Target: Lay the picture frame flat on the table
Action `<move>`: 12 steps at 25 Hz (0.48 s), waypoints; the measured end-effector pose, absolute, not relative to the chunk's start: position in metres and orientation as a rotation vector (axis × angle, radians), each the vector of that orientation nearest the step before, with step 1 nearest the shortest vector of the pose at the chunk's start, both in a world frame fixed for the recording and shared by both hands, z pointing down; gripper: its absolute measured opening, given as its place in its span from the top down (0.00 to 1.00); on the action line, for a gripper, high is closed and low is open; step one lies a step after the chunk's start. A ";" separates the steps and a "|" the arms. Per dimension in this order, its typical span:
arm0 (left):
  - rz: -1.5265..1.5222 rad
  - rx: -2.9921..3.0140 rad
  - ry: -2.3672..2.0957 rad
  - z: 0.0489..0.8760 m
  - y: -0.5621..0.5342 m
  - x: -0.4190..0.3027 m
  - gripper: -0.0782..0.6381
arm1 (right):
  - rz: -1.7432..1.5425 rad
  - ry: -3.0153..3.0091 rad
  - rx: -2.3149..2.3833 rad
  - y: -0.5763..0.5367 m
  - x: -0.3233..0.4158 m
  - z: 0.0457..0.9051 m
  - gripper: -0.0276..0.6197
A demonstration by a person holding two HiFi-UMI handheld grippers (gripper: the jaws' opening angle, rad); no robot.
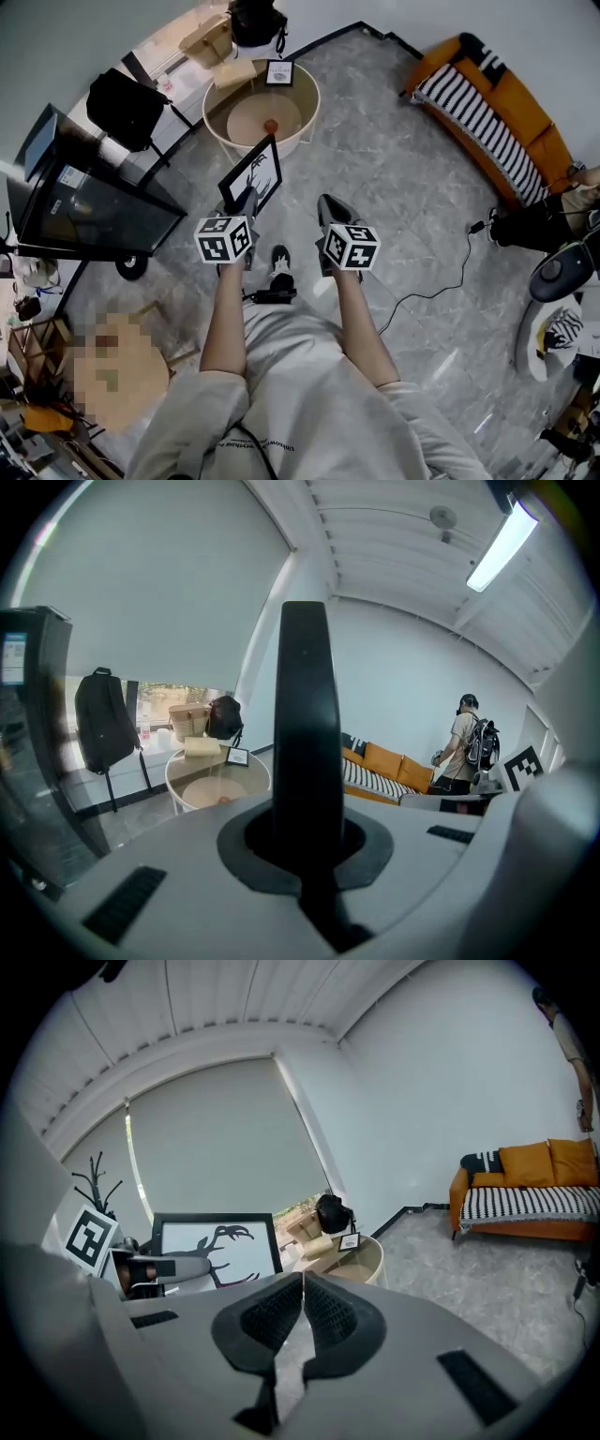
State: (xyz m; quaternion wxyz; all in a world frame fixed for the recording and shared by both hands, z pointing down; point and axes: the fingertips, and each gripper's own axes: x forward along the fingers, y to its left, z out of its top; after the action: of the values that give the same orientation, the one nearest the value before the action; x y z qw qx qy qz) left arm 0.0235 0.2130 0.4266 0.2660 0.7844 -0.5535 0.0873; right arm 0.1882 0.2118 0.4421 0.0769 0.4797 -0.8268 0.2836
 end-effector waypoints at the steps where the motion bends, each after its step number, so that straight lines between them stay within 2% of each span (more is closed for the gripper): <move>1: 0.235 2.119 -1.492 0.426 0.201 0.018 0.85 | 0.851 -2.490 1.433 0.200 0.182 0.440 0.90; 12: 0.190 2.085 -1.438 0.447 0.098 -0.038 0.85 | 0.872 -2.548 1.304 0.094 0.099 0.454 0.90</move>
State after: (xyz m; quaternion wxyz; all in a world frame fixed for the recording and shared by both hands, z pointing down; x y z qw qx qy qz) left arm -0.0383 0.0978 0.4467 0.2961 0.7840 -0.5409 0.0713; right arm 0.0993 0.0938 0.4542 0.0747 0.4346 -0.8492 0.2905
